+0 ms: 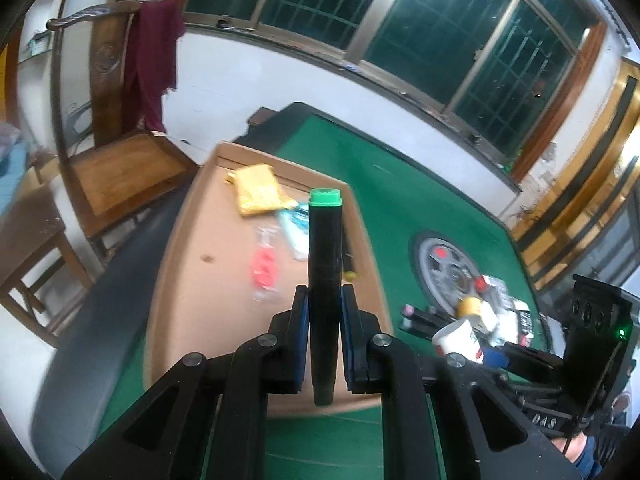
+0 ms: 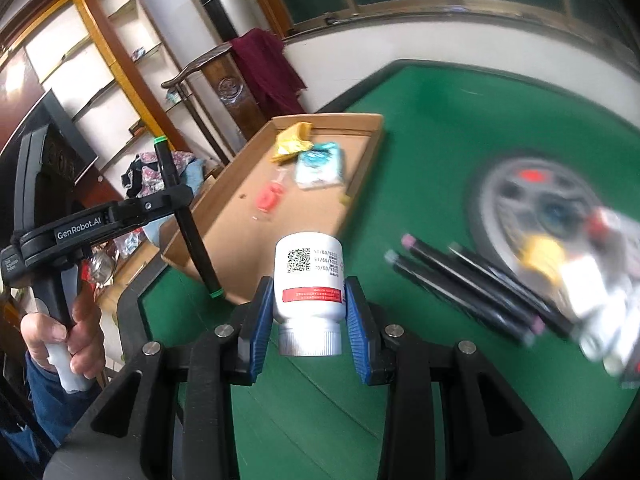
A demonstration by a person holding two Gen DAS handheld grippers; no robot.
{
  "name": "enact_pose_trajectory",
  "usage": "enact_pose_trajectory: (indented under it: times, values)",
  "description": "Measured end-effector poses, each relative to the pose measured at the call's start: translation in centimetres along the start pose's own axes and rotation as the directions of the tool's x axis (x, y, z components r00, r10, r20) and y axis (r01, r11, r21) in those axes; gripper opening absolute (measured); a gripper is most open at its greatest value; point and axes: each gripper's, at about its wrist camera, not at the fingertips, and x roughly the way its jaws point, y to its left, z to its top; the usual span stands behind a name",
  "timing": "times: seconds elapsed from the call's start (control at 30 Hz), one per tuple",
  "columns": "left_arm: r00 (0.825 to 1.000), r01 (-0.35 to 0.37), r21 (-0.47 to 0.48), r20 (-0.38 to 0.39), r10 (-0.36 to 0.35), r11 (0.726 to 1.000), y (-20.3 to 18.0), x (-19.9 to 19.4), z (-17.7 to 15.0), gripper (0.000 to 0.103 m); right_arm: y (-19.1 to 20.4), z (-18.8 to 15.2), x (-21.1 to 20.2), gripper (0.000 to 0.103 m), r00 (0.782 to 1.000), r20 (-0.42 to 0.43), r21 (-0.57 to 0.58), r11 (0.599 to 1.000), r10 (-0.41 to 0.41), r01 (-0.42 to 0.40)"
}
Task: Organize objects
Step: 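Carry the marker and pill bottle into the tray and open both grippers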
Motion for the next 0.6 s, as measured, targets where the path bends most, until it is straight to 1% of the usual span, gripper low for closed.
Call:
enact_pose_trajectory:
  times: [0.1, 0.23, 0.33, 0.47, 0.53, 0.6]
  values:
    - [0.999, -0.023, -0.012, -0.023, 0.022, 1.0, 1.4, 1.2, 1.0, 0.012, 1.6, 1.2, 2.7, 0.032, 0.999, -0.034, -0.025, 1.0, -0.004, 0.003]
    - [0.995, -0.068, -0.044, -0.076, 0.065, 0.997, 3.6, 4.2, 2.2, 0.012, 2.7, 2.5, 6.5, 0.032, 0.996, -0.09, -0.052, 0.998, -0.028, 0.024]
    - [0.991, -0.083, -0.049, -0.111, 0.077, 0.995, 4.6, 5.7, 2.6, 0.012, 2.8, 3.2, 8.9, 0.032, 0.991, -0.127, -0.057, 0.998, -0.046, 0.039]
    - [0.983, -0.101, -0.042, -0.159, 0.094, 0.994, 5.0, 7.8, 3.6, 0.012, 2.7, 4.1, 11.2, 0.032, 0.984, -0.162, -0.071, 0.995, -0.079, 0.069]
    - [0.978, -0.104, -0.042, -0.187, 0.094, 0.994, 5.1, 8.8, 4.0, 0.012, 2.4, 4.7, 12.1, 0.032, 0.98, -0.18, -0.067, 0.995, -0.086, 0.076]
    - [0.971, -0.127, -0.045, -0.211, 0.115, 0.991, 5.4, 9.8, 4.3, 0.012, 2.1, 5.2, 13.1, 0.032, 0.976, -0.196, -0.058, 0.995, -0.096, 0.086]
